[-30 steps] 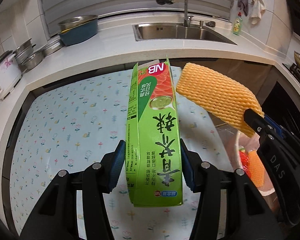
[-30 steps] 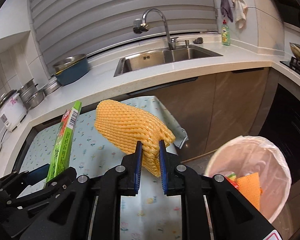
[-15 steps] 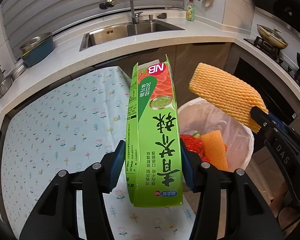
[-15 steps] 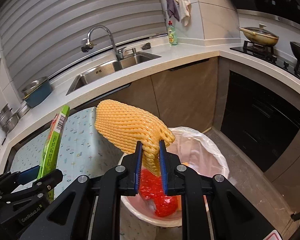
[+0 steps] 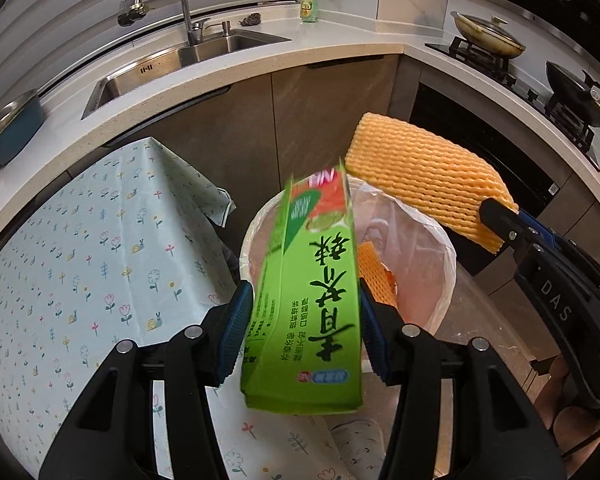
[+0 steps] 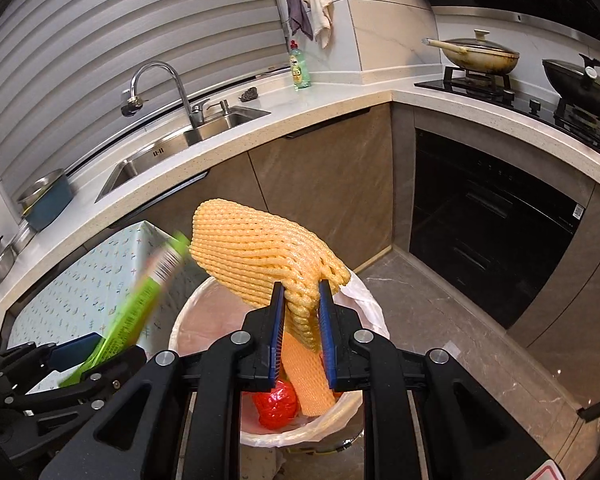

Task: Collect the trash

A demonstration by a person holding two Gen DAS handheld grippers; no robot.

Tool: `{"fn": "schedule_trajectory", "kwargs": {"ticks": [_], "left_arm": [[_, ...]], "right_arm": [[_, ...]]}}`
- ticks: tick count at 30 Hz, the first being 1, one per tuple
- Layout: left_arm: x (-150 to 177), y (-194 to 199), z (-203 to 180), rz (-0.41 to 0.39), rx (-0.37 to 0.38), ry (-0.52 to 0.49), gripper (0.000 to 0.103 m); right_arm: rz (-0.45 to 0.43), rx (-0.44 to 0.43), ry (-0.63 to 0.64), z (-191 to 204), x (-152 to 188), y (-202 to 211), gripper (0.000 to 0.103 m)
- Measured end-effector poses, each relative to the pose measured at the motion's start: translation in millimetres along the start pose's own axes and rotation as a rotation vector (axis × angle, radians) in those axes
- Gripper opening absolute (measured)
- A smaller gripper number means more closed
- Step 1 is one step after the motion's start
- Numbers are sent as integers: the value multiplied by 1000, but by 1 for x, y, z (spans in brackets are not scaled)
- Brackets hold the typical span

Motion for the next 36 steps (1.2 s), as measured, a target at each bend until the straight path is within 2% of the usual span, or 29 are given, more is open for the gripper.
{"fn": "schedule_trajectory", "kwargs": {"ticks": [5,10,17,22,27,36], "left_arm": [[-1,-14,-4,3,5,-15,49],[1,-18,5,-4,-2,10,53],[2,-16,26,-13,-54,40,54],[0,-9,37,-33,-76,58,59],[-1,-4,44,-45,-103,63,67],[1,3,52,-52,-123,78,68]], "right_arm": [[5,6,-4,-3,0,-5,16],[11,1,2,-1,2,-9,17],[33,-25,14,9,7,-16,20],[44,-46,25,20,9,-20,25],[34,-55,41,29,8,-18,36],[26,-71,58,39,6,-7,44]]}}
Point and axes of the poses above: each gripper's, at about its wrist camera, not at the fingertips, and y roughly against the way its jaws point, z to its left, x to its underside, the point moved 8 cm from there along -y, roughly the way its jaws point, and after that the axes turned 5 degrees about -z, right-handed, at the moved point
